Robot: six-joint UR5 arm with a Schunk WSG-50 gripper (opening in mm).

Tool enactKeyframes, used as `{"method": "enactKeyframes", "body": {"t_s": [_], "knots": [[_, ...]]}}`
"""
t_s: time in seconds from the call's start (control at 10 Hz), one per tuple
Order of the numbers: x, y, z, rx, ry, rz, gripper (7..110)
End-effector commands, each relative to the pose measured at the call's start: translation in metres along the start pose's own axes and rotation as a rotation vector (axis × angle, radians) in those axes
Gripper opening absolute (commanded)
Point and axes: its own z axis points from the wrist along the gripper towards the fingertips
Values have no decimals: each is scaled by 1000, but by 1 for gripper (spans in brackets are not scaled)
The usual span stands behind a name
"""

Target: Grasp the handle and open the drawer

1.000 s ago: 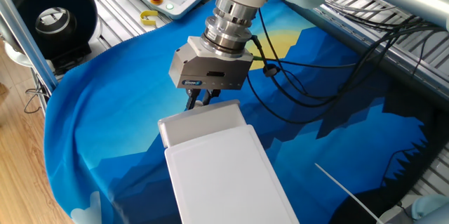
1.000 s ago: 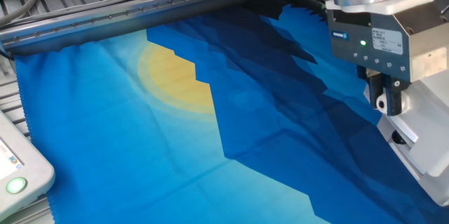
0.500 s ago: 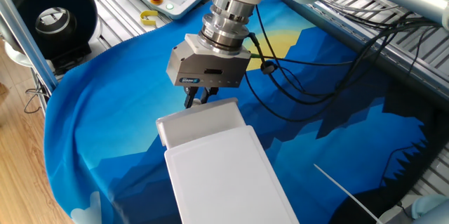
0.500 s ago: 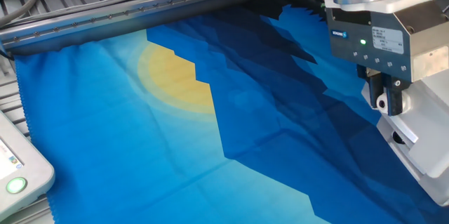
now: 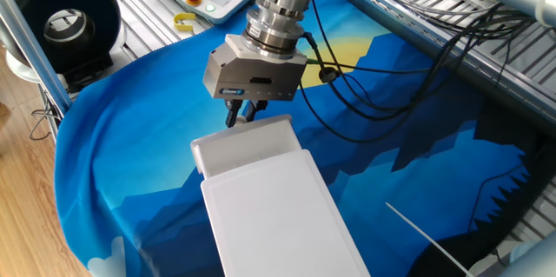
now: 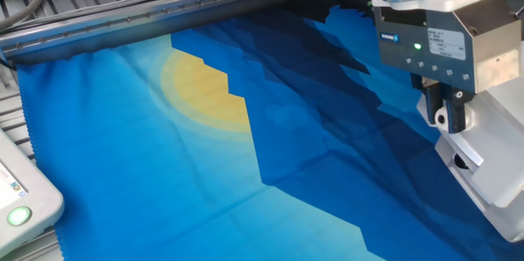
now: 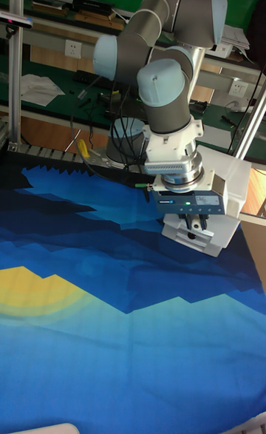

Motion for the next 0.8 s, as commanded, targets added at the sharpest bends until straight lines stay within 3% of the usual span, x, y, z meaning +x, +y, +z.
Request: {"method": "enactKeyframes", "body": {"t_s": [0.0,0.7], "knots": [[-7,2,2,-8,9,-10,7],[-22,2,2,25,37,-25,7]]}}
